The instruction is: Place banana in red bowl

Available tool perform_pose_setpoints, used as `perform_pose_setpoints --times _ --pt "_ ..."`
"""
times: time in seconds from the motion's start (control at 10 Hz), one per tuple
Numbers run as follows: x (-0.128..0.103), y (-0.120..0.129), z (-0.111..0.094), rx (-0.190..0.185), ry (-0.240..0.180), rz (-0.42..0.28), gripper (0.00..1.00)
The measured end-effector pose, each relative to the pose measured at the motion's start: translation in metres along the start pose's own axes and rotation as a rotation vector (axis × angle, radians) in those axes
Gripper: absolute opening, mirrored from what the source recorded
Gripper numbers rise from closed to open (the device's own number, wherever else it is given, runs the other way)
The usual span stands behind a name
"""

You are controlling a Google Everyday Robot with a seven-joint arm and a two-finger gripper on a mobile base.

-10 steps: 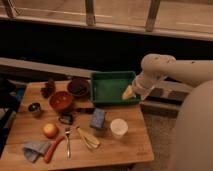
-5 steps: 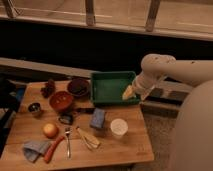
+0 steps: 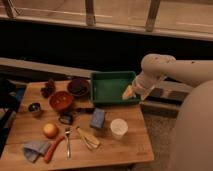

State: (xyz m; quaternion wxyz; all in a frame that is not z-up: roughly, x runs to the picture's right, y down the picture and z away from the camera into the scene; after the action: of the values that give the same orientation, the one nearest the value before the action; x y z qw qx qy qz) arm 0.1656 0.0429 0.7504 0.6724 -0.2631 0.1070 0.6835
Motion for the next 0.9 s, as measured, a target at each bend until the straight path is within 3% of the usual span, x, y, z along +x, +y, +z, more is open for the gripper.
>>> perform_pose_setpoints --times 0.6,0.9 --pt "0.004 0.005 0.003 -0.002 0.005 -0.023 0.67" --pt "0.011 0.058 0.021 -0.045 0.017 -0.119 0.67"
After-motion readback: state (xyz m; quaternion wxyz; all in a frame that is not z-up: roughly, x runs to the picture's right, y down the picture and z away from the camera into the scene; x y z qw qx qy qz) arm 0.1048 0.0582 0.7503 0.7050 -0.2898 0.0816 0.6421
